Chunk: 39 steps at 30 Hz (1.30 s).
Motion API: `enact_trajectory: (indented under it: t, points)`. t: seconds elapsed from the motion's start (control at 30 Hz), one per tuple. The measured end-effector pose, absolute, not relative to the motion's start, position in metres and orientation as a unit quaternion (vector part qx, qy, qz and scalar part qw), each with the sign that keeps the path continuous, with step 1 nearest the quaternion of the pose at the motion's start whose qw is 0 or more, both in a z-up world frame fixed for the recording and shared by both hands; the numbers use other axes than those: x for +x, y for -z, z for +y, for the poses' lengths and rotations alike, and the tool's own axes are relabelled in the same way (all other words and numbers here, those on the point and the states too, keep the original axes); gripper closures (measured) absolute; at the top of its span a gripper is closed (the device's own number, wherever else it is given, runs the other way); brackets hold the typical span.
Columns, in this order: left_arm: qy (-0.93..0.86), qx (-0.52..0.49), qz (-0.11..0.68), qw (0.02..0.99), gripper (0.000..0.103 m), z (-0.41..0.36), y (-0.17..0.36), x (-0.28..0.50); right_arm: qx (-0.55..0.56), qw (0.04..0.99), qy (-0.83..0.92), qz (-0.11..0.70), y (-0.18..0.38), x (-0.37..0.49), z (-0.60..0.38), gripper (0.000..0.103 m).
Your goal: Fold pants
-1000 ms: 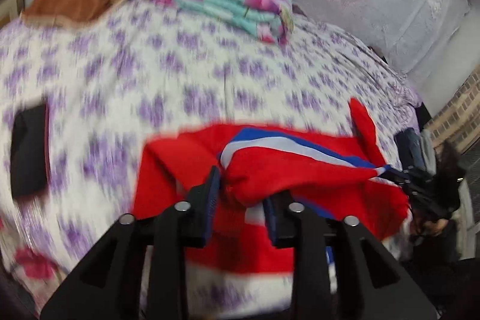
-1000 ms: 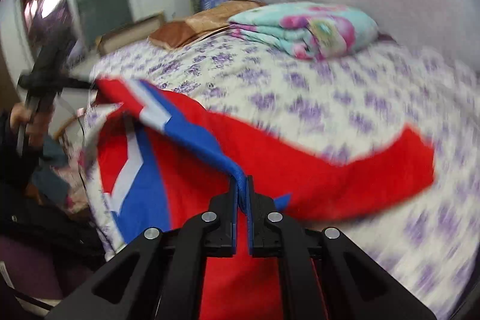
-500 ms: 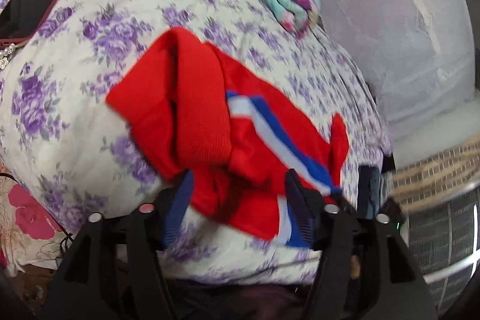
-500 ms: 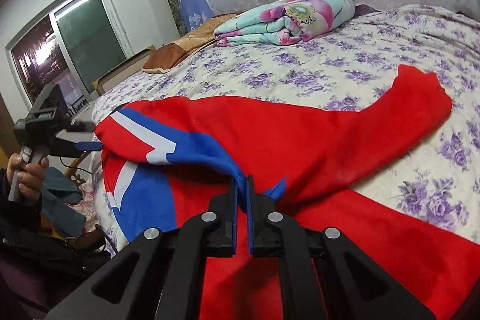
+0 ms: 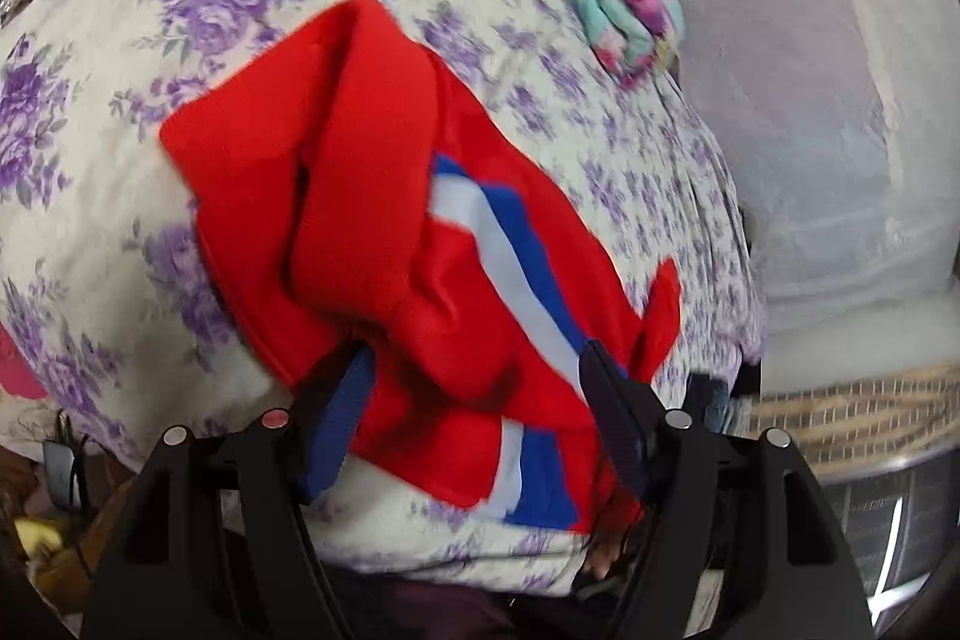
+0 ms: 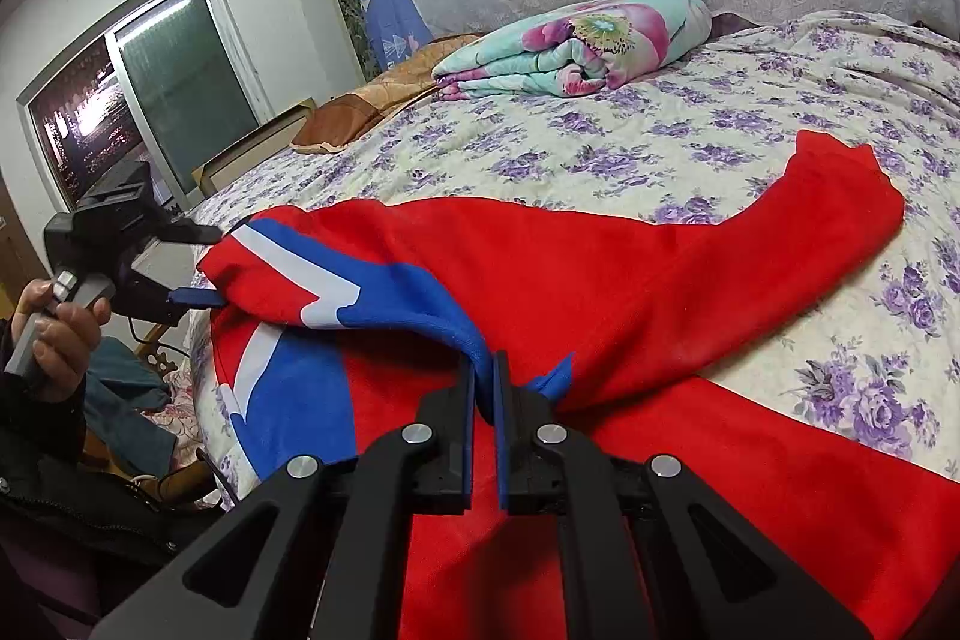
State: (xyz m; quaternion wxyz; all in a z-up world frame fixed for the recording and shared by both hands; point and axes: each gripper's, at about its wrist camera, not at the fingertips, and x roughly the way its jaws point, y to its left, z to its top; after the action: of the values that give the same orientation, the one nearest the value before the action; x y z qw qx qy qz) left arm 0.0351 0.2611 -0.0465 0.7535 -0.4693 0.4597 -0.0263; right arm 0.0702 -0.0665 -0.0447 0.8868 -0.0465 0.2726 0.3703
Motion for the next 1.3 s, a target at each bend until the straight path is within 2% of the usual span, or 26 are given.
enact_trajectory:
  t: [0.07,0.13,0.17,0.2,0.3,0.5,0.7,0.87,0.93,0.97,1.0,1.07,1.1,1.17,1.2,1.3]
  points:
    - [0.008,-0.478,0.442,0.759,0.038,0.271,0.045,0.042,-0.048,0.888,-0.370,0.270,0.044,0.068,-0.067,0.097]
    - [-0.002,-0.461,0.423,0.780,0.062,0.278,0.037,0.049,-0.050,0.890,-0.369,0.263,0.043,0.066,-0.067,0.097]
    - [0.004,-0.454,0.422,0.784,0.083,0.279,0.034,0.053,-0.051,0.891,-0.369,0.260,0.042,0.064,-0.067,0.097]
    - [0.010,-0.448,0.424,0.787,0.088,0.278,0.032,0.054,-0.054,0.892,-0.370,0.256,0.040,0.062,-0.067,0.097]
    - [0.007,-0.391,0.424,0.817,0.090,0.268,0.016,0.054,-0.065,0.891,-0.382,0.238,0.027,0.050,-0.064,0.097]
    - [-0.015,-0.349,0.409,0.843,0.091,0.277,-0.004,0.022,-0.119,0.882,-0.407,0.203,0.007,0.013,-0.049,0.097]
    - [-0.043,-0.321,0.449,0.833,0.091,0.284,0.046,0.021,-0.154,0.866,-0.404,0.249,0.040,0.006,-0.034,0.097]
    - [-0.045,-0.292,0.460,0.837,0.088,0.279,0.053,0.017,-0.193,0.858,-0.393,0.267,0.057,-0.003,-0.031,0.096]
    - [-0.043,-0.265,0.468,0.842,0.081,0.273,0.045,0.014,-0.185,0.858,-0.393,0.275,0.058,-0.003,-0.036,0.088]
    - [-0.043,-0.254,0.471,0.844,0.075,0.270,0.040,0.011,-0.167,0.859,-0.396,0.279,0.052,-0.003,-0.042,0.067]
    - [-0.048,-0.238,0.471,0.848,0.062,0.266,0.031,0.006,-0.147,0.865,-0.389,0.280,0.042,-0.004,-0.050,0.029]
    - [-0.054,-0.213,0.457,0.862,0.060,0.259,0.010,-0.006,-0.103,0.893,-0.357,0.252,0.011,-0.008,-0.071,0.005]
    - [-0.053,-0.191,0.445,0.873,0.059,0.252,-0.007,-0.014,-0.075,0.907,-0.346,0.229,-0.009,-0.008,-0.086,0.004]
    - [-0.041,-0.153,0.416,0.896,0.048,0.235,-0.035,-0.024,-0.038,0.930,-0.294,0.215,-0.042,0.007,-0.107,0.004]
    - [-0.028,-0.139,0.402,0.905,0.039,0.226,-0.045,-0.026,-0.036,0.938,-0.267,0.217,-0.050,0.016,-0.111,0.004]
    - [0.025,-0.120,0.395,0.910,0.036,0.195,-0.049,-0.012,-0.088,0.951,-0.139,0.262,-0.062,0.075,-0.102,0.004]
